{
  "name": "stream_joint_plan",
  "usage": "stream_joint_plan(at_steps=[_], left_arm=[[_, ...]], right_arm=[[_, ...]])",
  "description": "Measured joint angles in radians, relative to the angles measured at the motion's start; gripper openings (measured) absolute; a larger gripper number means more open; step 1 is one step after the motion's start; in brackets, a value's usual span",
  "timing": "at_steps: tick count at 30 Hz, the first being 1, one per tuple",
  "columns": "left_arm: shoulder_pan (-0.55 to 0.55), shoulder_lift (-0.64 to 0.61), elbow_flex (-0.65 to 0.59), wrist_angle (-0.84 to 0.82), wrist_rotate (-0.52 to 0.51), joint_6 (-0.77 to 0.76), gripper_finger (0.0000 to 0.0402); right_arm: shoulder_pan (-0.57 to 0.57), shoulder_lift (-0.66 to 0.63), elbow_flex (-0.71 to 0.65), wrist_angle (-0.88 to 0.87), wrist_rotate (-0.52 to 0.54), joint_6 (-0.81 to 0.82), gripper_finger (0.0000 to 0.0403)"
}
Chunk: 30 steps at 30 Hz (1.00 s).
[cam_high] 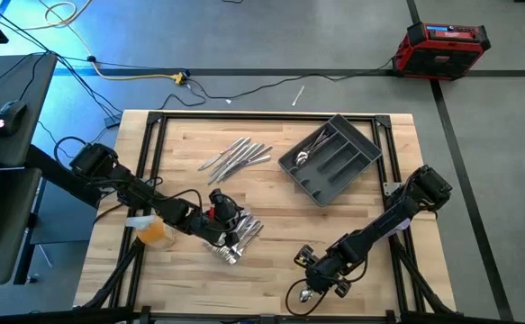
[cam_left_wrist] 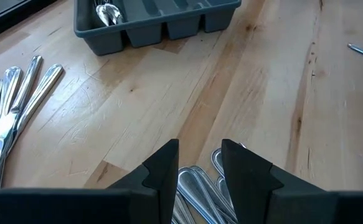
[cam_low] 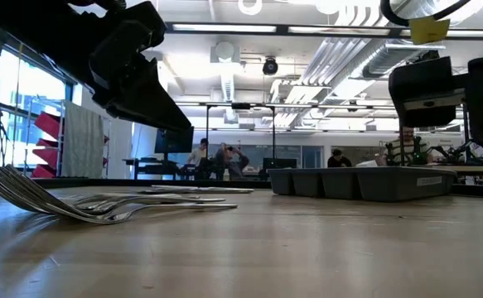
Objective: Sort silverware
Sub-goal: Put the spoon in the silverware tray
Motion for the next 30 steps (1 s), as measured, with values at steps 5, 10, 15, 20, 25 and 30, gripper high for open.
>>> stream_joint_plan(at_steps=[5, 10, 15, 20, 25, 30], left_arm=[[0.000, 0.000, 0.000, 0.000, 0.000, 0.000, 0.0103], [0.000, 0.000, 0.000, 0.001, 0.000, 0.000, 0.0104], [0.000, 0.000, 0.000, 0.001, 0.000, 0.000, 0.0104], [0.000, 0.000, 0.000, 0.002, 0.000, 0.000, 0.0104], [0.000, 0.000, 0.000, 0.003, 0.000, 0.000, 0.0104], [0.000, 0.000, 0.000, 0.003, 0.000, 0.000, 0.0104]], right_arm=[[0.000, 0.011, -0.001, 0.004, -0.023, -0.018, 0.0124], [0.000, 0.011, -0.001, 0.006, -0.033, -0.013, 0.0091], [-0.004, 0.024, 0.000, 0.010, -0.082, 0.001, 0.0040], [-0.014, 0.027, 0.000, 0.011, -0.123, 0.011, 0.0005], [-0.021, 0.027, 0.000, 0.010, -0.112, 0.049, 0.0007], [-0.025, 0.021, 0.000, 0.005, 0.020, 0.090, 0.0002]])
